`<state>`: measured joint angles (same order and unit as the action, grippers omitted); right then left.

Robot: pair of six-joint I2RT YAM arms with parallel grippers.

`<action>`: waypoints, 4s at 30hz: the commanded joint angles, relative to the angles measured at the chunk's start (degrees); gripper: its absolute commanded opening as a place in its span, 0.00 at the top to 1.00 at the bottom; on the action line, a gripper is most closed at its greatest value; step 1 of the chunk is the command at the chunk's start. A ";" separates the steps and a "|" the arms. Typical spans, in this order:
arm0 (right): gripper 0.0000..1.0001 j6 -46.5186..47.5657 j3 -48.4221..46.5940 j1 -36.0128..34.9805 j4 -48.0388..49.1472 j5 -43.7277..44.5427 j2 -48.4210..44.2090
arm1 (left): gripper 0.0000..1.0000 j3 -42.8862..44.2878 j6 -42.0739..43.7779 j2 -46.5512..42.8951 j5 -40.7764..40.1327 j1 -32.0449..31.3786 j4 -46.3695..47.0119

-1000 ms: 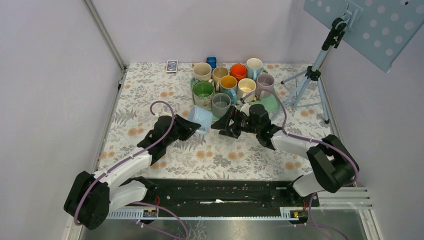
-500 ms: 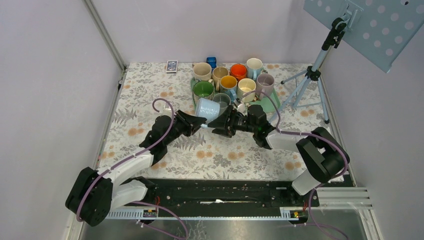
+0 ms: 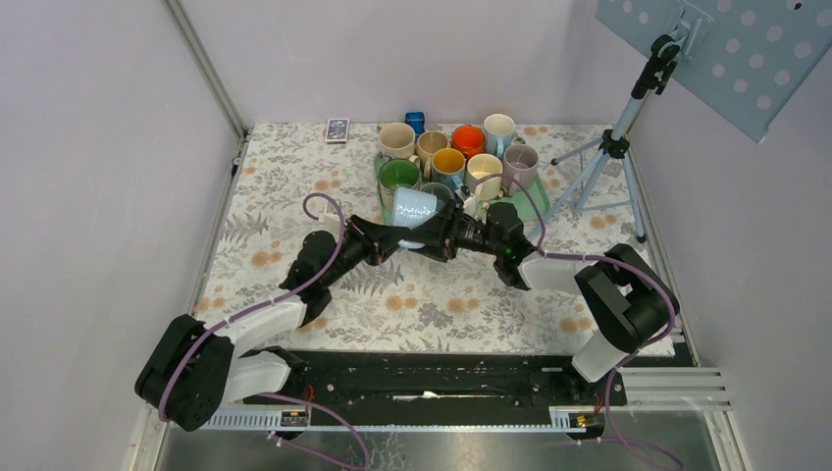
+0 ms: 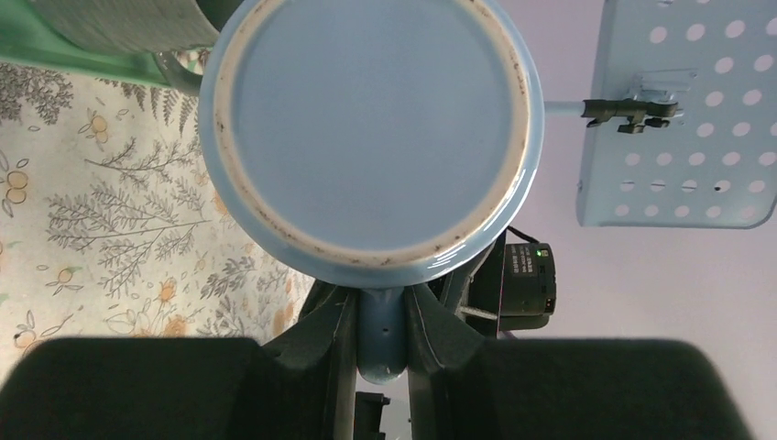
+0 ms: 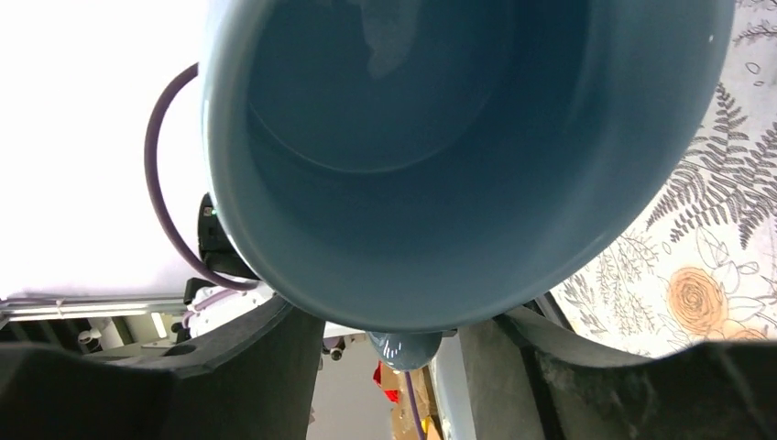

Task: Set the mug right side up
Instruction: Turn over the cup at the center of the board, then place the cup on the tray.

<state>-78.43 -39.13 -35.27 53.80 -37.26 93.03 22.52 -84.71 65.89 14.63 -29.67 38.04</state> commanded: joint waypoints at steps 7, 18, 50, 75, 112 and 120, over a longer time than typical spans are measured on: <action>0.53 -4.60 -4.01 -0.53 8.62 -1.51 1.98 | 1.00 -0.02 -3.82 0.13 2.18 -0.01 19.82; 0.65 -4.26 -4.75 -0.56 8.26 -0.84 0.77 | 1.00 -1.15 -5.49 1.37 3.19 -0.12 23.07; 1.00 14.65 -12.24 -2.61 -20.36 6.09 -8.57 | 0.24 -3.24 -3.82 2.78 3.69 -0.15 23.77; 1.00 36.13 -18.74 -2.73 -49.40 23.10 -18.31 | 0.01 2.65 7.55 -4.42 2.63 -0.21 -0.78; 1.00 50.26 -24.21 7.32 -67.59 51.93 -18.10 | 0.01 12.44 18.26 -5.88 8.26 0.04 -14.84; 1.00 52.91 -23.84 7.49 -58.99 60.28 -16.46 | 0.01 12.30 18.35 -5.79 9.39 0.39 -15.09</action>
<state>-27.42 -58.54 -28.10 -17.89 15.97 77.12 32.27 -67.48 60.25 22.39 -29.71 21.91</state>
